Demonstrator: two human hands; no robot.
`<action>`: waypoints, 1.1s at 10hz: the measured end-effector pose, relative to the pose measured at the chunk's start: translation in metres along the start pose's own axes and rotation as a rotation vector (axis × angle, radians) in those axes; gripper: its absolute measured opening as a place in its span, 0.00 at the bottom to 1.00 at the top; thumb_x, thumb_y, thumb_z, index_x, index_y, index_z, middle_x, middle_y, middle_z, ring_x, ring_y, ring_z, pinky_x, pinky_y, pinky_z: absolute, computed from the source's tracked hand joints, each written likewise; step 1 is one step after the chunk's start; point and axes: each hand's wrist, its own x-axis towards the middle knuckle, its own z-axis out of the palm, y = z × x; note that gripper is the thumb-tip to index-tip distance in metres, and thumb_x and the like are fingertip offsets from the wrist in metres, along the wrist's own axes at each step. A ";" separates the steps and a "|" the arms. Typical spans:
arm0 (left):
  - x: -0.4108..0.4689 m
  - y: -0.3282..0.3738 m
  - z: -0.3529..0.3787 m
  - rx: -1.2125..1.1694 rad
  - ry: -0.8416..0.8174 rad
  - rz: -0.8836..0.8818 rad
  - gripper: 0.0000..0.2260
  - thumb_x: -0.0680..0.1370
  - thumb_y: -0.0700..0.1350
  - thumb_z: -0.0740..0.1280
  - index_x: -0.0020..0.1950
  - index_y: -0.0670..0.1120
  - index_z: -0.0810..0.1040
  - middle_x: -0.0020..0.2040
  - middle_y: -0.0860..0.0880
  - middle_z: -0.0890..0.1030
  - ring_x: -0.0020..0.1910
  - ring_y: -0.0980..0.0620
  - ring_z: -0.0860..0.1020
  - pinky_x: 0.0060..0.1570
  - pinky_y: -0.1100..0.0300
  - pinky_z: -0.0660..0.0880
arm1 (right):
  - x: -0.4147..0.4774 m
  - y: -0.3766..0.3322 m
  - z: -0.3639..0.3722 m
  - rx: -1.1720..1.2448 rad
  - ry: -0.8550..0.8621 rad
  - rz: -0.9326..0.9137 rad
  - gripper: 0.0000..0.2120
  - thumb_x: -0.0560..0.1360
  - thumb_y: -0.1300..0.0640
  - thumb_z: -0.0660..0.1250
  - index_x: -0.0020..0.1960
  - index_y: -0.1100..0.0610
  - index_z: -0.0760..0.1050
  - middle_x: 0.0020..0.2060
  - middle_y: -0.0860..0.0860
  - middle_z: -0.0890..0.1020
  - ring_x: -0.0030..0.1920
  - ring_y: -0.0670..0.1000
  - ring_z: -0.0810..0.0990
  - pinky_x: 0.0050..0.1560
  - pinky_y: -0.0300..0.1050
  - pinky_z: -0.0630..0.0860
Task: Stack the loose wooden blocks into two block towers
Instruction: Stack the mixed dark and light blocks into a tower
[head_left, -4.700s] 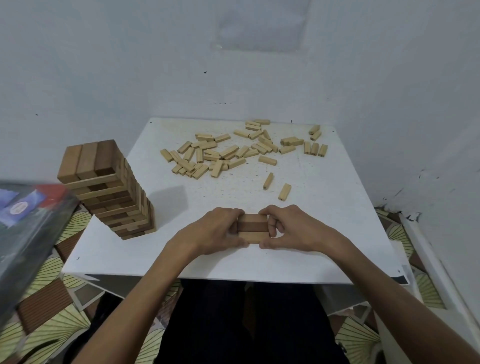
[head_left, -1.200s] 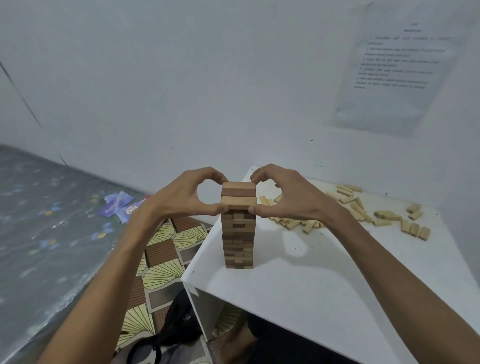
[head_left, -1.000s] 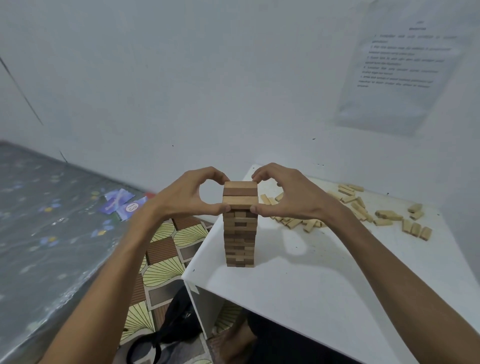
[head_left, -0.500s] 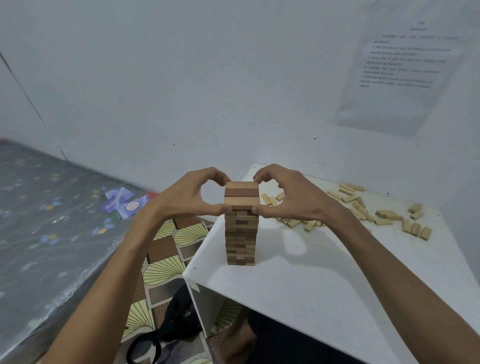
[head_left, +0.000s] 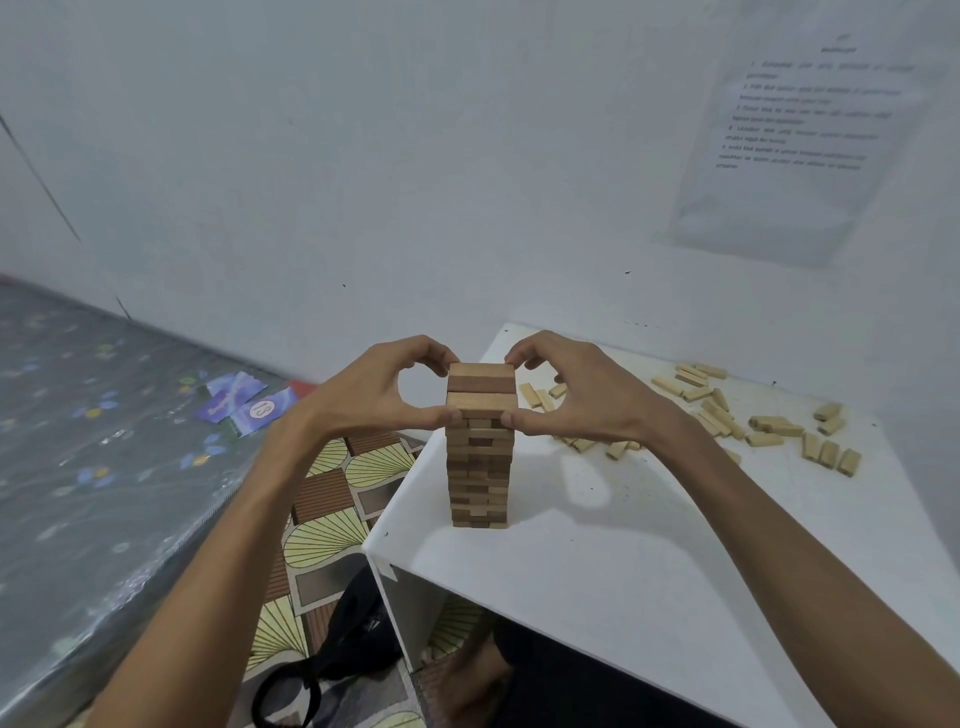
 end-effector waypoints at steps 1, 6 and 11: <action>0.000 0.000 0.000 -0.002 0.001 0.005 0.29 0.67 0.67 0.72 0.64 0.54 0.78 0.60 0.59 0.81 0.62 0.58 0.77 0.65 0.63 0.68 | 0.000 0.000 0.000 -0.002 0.003 0.000 0.29 0.64 0.29 0.69 0.60 0.40 0.71 0.59 0.35 0.76 0.62 0.40 0.74 0.58 0.51 0.78; -0.002 0.002 0.000 -0.007 0.000 -0.010 0.30 0.67 0.67 0.72 0.64 0.53 0.78 0.59 0.58 0.81 0.62 0.59 0.78 0.65 0.62 0.68 | 0.003 0.003 0.004 -0.003 0.014 -0.005 0.28 0.65 0.29 0.70 0.60 0.40 0.72 0.59 0.36 0.76 0.62 0.41 0.75 0.57 0.53 0.78; -0.004 0.007 -0.002 -0.008 -0.008 -0.035 0.29 0.67 0.66 0.72 0.63 0.53 0.78 0.59 0.59 0.81 0.61 0.60 0.78 0.65 0.61 0.69 | 0.001 0.003 0.004 0.004 -0.002 0.032 0.30 0.64 0.28 0.69 0.61 0.39 0.71 0.60 0.36 0.76 0.62 0.39 0.74 0.57 0.52 0.78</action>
